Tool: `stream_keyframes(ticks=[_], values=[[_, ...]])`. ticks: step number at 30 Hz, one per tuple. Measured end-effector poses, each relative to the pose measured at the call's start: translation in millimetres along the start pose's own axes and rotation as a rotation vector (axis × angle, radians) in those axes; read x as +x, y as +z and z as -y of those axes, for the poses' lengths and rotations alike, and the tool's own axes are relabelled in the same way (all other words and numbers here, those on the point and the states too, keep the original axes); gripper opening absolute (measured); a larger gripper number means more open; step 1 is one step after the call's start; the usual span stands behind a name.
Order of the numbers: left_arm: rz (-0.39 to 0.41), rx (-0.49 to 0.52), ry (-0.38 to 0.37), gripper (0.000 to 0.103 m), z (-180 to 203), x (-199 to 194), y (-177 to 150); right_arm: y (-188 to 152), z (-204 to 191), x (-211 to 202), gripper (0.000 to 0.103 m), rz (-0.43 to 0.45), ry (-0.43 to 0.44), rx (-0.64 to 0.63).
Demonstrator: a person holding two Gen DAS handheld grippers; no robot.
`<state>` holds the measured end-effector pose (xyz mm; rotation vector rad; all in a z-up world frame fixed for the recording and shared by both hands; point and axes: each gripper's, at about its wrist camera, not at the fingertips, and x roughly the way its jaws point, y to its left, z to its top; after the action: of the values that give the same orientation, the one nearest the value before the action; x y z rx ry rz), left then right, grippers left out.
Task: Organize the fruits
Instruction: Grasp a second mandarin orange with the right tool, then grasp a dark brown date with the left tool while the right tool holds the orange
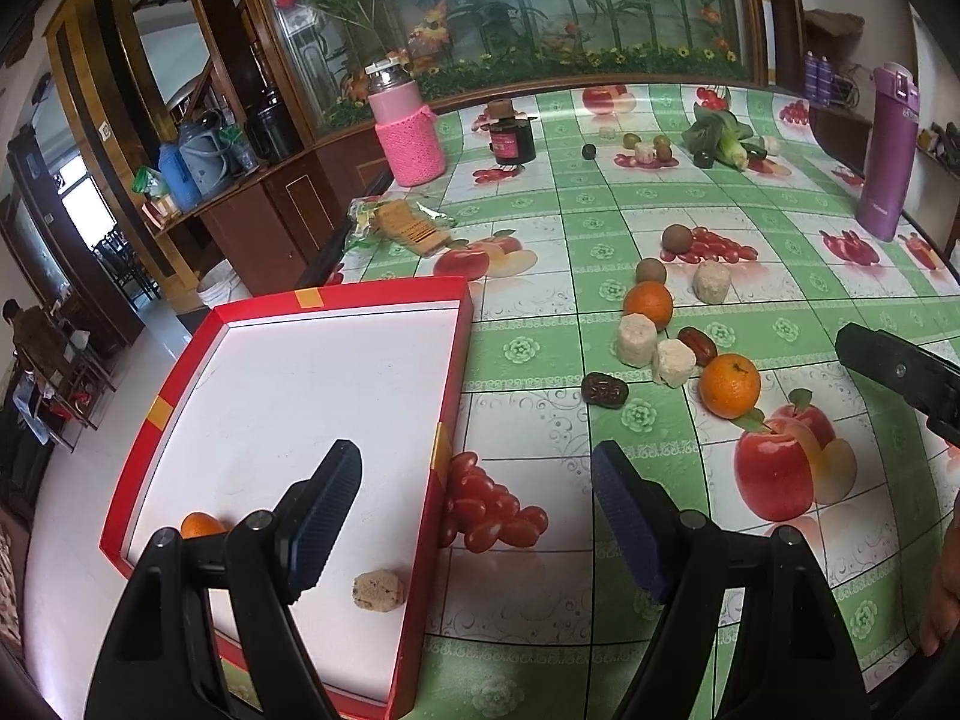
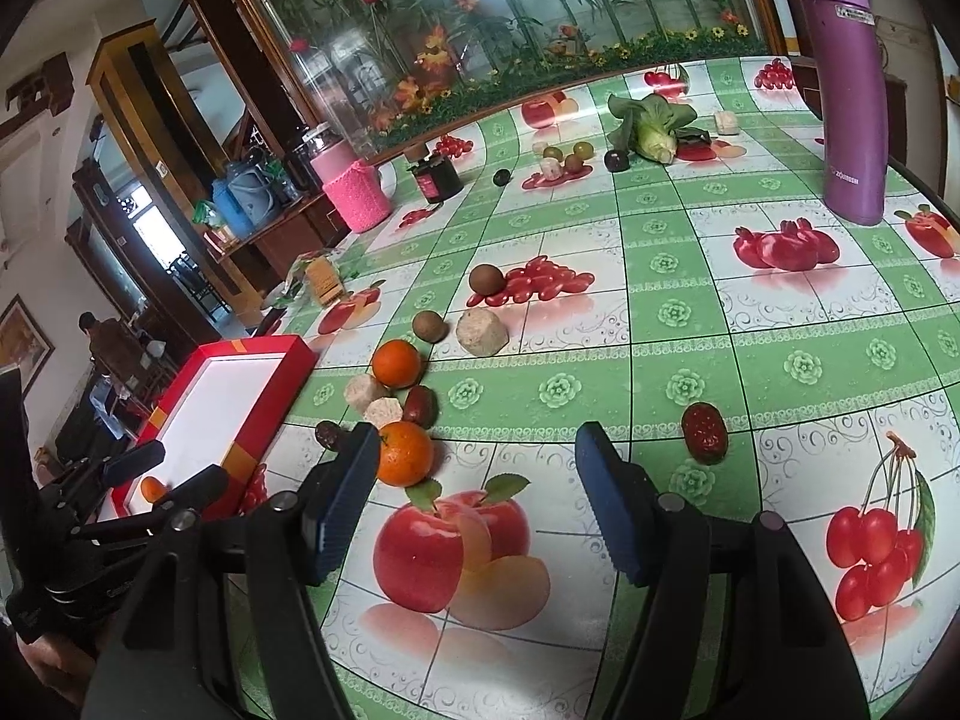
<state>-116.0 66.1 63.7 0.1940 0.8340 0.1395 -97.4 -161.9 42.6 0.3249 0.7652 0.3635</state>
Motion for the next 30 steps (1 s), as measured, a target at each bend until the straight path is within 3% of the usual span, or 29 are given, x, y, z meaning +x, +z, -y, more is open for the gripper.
stream_keyframes(ticks=[13, 20, 21, 24, 30], values=[[-0.02, -0.053, 0.01, 0.079, -23.3, 13.4, -0.9, 0.1, -38.7, 34.2, 0.069, -0.094, 0.052, -0.102], [-0.03, -0.035, -0.019, 0.079, -18.3, 18.1, 0.0, -2.7, -57.4, 66.7, 0.069, -0.175, -0.023, -0.164], [-0.032, -0.033, -0.025, 0.079, -16.9, 18.8, 0.6, -3.9, -59.0, 71.1, 0.065, -0.188, -0.029, -0.171], [-0.031, -0.021, -0.028, 0.079, -13.9, 20.0, 3.8, -5.9, -58.1, 77.1, 0.038, -0.205, -0.05, -0.185], [-0.049, 0.007, -0.069, 0.079, -0.1, 26.5, 13.3, -1.2, -39.3, 70.2, 0.037, -0.184, -0.079, -0.108]])
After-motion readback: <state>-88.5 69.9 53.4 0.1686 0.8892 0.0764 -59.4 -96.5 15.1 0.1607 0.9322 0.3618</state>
